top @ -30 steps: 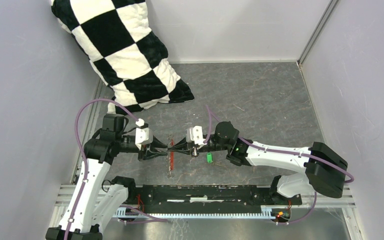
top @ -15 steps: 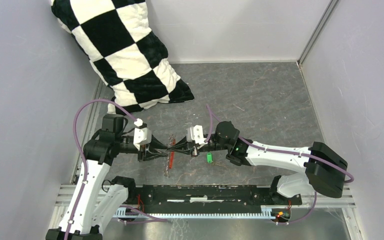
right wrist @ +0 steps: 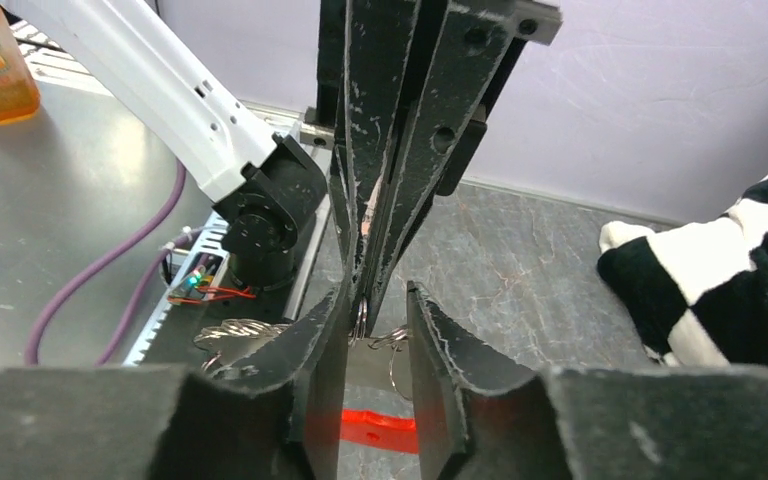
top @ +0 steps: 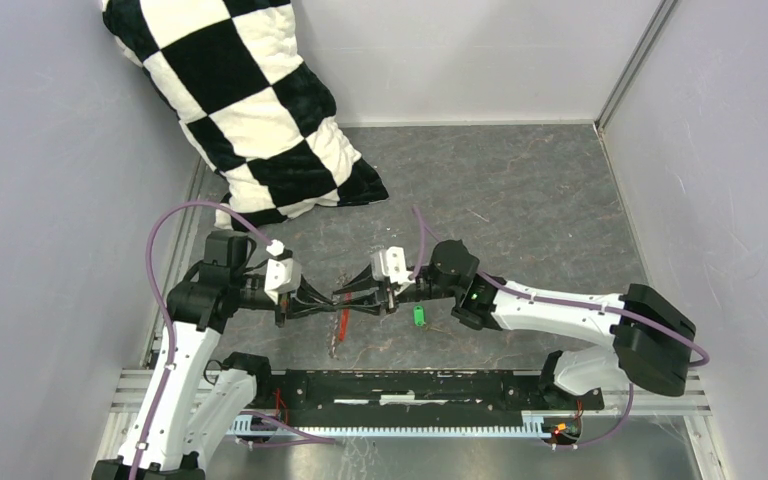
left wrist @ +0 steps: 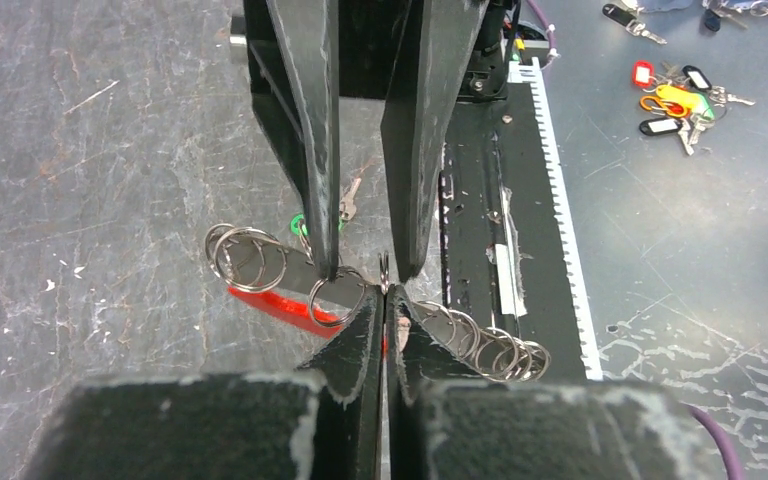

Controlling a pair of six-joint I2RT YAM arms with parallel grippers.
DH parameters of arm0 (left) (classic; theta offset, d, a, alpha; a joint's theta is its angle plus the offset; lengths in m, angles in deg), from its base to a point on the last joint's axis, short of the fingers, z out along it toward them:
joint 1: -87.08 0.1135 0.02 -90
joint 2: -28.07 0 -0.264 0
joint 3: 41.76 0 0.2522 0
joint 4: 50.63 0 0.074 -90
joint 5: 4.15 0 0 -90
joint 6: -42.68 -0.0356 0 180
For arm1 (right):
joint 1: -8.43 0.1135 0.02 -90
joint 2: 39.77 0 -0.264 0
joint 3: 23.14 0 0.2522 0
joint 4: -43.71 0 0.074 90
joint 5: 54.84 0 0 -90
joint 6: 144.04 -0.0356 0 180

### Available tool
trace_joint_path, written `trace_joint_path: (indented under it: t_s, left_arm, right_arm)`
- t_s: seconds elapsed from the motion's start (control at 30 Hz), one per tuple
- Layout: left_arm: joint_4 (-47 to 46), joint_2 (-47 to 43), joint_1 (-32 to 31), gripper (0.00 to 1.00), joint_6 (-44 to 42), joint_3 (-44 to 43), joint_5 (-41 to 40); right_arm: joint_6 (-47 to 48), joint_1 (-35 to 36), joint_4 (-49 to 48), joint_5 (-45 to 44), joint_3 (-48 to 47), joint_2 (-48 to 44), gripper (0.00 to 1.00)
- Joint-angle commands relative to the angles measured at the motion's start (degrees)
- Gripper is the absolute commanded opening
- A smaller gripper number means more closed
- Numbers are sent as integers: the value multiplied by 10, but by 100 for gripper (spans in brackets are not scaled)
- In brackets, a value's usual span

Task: Put the keys on the keyring
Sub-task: Adjust the keyring, then pick up the key from the center of the board.

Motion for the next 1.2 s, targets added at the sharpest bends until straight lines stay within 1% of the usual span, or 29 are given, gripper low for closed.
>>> trace_joint_path:
  t_s: [0.0, 0.03, 0.1, 0.17, 0.27, 0.37, 0.4, 0.53, 0.67, 0.77, 0.93, 1.17]
  left_arm:
    - [27, -10, -1, 2, -87, -1, 45]
    - [35, -13, -1, 2, -121, 0, 50]
    - [37, -23, -1, 2, -156, 1, 59]
    - [37, -35, -1, 2, -195, 0, 68]
    - [36, -51, -1, 2, -248, 0, 81]
    - [36, -60, -1, 2, -285, -2, 88]
    - [36, -63, -1, 2, -298, -3, 89]
    - [37, -84, -1, 2, -374, 3, 89]
    - [37, -111, -1, 2, -483, 23, 78]
    - [38, -123, -1, 2, -538, 30, 76]
    - [36, -129, -1, 2, -594, 33, 77]
    - [35, -144, -1, 2, -610, 34, 81]
  right_arm:
    - [-50, -20, -18, 30, -16, -61, 39]
    - [-69, -29, -14, 36, -9, -76, 43]
    - [-89, -43, -1, 54, 6, -104, 48]
    - [-91, -48, 25, 68, 15, -125, 49]
    - [-100, -48, 54, 81, 23, -143, 45]
    - [-124, -48, 54, 93, 29, -144, 38]
    - [-130, -49, 54, 94, 29, -143, 37]
    - [-148, -48, 26, 95, 37, -145, 36]
    - [-169, -46, -8, 106, 44, -134, 36]
    - [-176, -40, -26, 112, 46, -121, 36]
    - [-190, -33, -45, 120, 39, -86, 35]
    - [-181, -33, -31, 102, 42, -81, 33]
